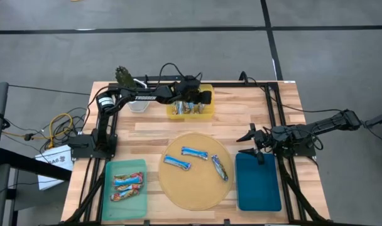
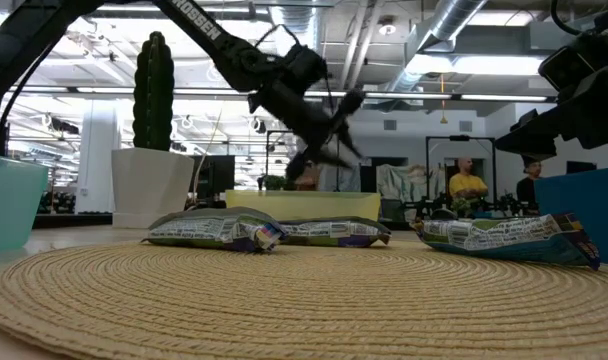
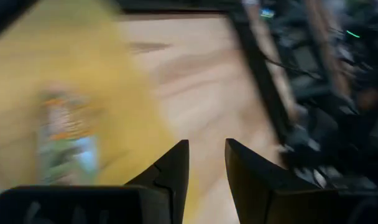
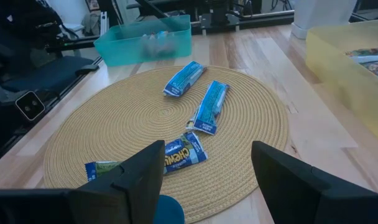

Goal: Pick and place Granola Bars by type
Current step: Put the blue granola bar into the dark blue bin

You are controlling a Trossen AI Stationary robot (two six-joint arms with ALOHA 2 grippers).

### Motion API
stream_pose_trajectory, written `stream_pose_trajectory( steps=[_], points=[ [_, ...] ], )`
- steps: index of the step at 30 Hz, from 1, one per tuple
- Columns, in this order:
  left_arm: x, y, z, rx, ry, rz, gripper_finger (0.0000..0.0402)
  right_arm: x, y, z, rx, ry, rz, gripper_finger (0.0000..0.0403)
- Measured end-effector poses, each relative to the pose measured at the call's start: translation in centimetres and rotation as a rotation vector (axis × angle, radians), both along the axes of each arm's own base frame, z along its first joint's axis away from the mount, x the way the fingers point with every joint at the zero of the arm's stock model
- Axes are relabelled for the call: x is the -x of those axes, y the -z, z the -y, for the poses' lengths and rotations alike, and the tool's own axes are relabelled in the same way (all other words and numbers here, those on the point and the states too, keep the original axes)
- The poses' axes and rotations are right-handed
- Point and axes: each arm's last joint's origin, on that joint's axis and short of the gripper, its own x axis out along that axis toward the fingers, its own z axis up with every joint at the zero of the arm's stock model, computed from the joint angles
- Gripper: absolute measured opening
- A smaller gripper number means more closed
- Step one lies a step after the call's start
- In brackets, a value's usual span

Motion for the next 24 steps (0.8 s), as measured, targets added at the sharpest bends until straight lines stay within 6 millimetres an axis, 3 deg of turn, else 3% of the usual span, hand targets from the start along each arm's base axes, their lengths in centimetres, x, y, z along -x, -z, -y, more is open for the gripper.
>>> stream_pose_trajectory(
  steps=[6,12,18,24],
  points=[
    [-0.6,-3.6,2.2,-0.271,0.231,0.126,0.0096,0.0,0.0,0.0,0.000,0.000,0.001,0.0234],
    [-0.7,-6.6,5.9,-0.526,0.593,0.237,0.0096,0.0,0.0,0.0,0.000,0.000,0.001,0.0234],
    [-0.3,-8.0,10.0,-0.605,0.968,0.370,0.0096,0.0,0.0,0.0,0.000,0.000,0.001,0.0234],
    [0.6,-8.3,13.3,-0.687,1.117,0.301,0.0096,0.0,0.0,0.0,0.000,0.000,0.000,0.0234]
  ],
)
